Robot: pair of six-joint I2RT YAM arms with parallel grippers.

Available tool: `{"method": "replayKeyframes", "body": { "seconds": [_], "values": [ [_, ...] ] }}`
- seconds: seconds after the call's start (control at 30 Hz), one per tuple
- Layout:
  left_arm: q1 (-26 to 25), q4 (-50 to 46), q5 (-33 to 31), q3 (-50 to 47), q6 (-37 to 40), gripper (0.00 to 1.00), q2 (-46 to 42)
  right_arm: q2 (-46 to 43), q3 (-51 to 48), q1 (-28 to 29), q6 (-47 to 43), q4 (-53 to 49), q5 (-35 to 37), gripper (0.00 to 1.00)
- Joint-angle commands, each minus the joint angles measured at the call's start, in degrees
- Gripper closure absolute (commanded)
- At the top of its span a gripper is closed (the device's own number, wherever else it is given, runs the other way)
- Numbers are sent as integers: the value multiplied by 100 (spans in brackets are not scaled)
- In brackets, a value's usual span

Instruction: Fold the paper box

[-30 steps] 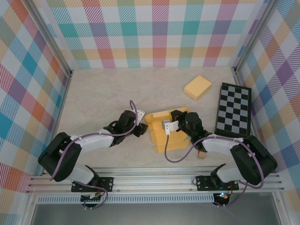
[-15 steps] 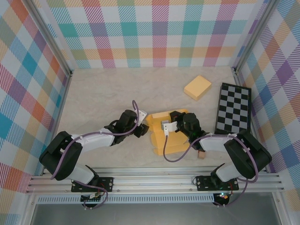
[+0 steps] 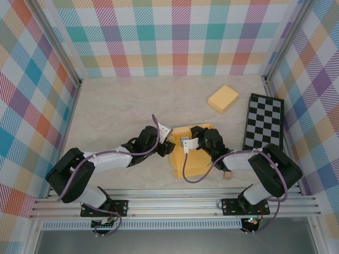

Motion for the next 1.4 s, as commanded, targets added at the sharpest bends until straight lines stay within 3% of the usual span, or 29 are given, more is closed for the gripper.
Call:
{"method": "replayKeyframes", "body": {
  "seconds": [0.0, 0.6, 1.03, 1.23, 1.37],
  "values": [
    [-124, 188, 19, -24, -136, 49, 22, 87, -74, 60, 0, -68, 60, 100],
    [-378, 389, -841, 163, -692, 49, 574, -61, -74, 120, -73, -269, 149, 100],
    [-467, 154, -929, 320, -757, 51, 553, 1, -39, 122, -83, -314, 157, 100],
    [-478, -130, -1646, 588, -870, 56, 772, -137, -22, 137, -118, -435, 104, 100],
    [-555, -73, -1457, 834, -968, 55, 910, -160, 4, 151, -89, -498, 95, 100]
  ]
}}
